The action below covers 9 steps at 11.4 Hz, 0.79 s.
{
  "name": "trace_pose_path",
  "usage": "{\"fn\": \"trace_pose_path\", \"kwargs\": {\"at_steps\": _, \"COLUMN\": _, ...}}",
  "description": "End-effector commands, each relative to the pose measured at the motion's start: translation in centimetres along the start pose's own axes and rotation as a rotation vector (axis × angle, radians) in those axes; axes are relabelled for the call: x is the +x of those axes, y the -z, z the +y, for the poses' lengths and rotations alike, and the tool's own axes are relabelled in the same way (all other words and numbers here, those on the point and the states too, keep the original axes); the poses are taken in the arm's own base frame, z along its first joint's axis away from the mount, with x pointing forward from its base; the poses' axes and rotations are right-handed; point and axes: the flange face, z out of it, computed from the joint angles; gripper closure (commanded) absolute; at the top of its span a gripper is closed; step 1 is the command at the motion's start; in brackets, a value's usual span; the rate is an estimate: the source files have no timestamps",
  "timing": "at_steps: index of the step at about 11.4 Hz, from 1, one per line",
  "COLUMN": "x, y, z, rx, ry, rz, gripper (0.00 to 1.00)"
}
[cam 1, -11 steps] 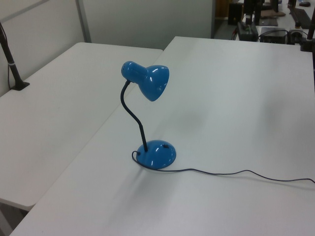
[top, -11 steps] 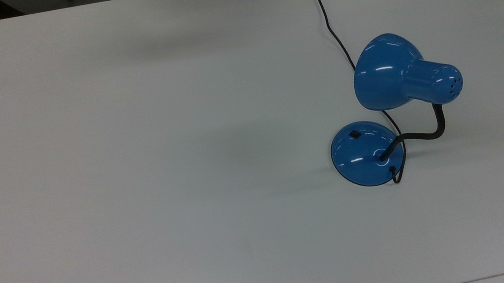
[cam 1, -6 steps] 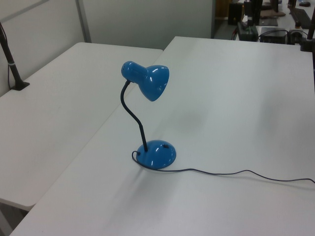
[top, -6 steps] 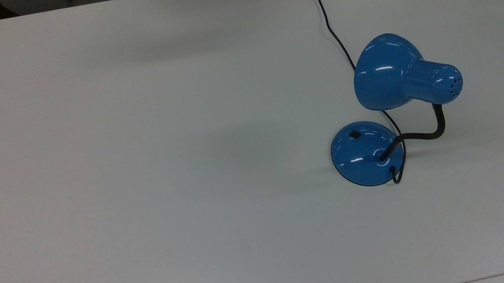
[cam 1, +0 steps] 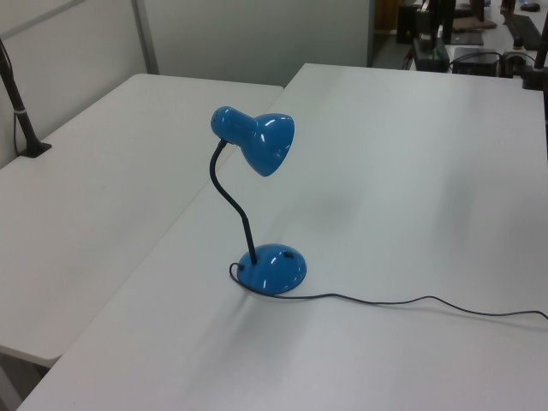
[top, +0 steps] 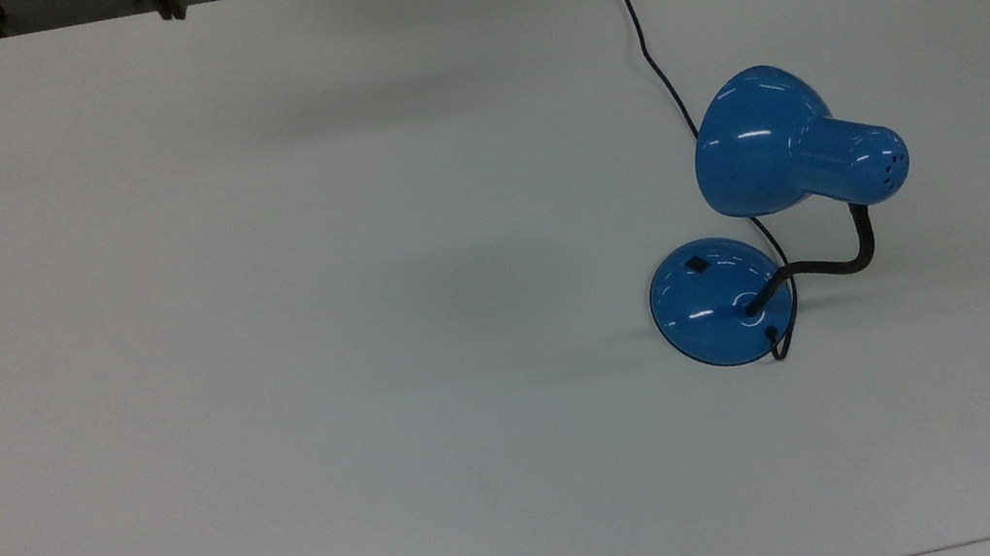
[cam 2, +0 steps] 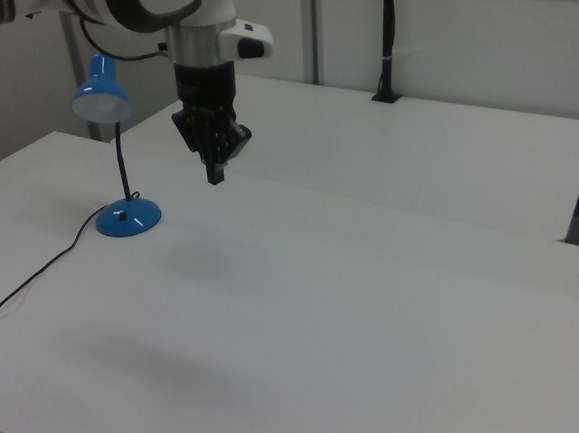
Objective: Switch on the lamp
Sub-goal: 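Move the gripper over the blue lamp base and lower it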
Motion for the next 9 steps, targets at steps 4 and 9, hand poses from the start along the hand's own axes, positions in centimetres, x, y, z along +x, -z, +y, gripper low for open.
{"fn": "trace_pose_path", "kwargs": {"at_steps": 4, "x": 1.3, "y": -2.3, "z": -10.3, "rx": 0.163, "ry": 0.377, "rz": 0.029, "gripper": 1.0}}
{"fn": "trace_pose_path", "kwargs": {"at_steps": 9, "x": -0.6, "y": -8.3, "z": -22.0, "rx": 0.193, "ry": 0.53, "rz": 0.261, "gripper": 1.0}}
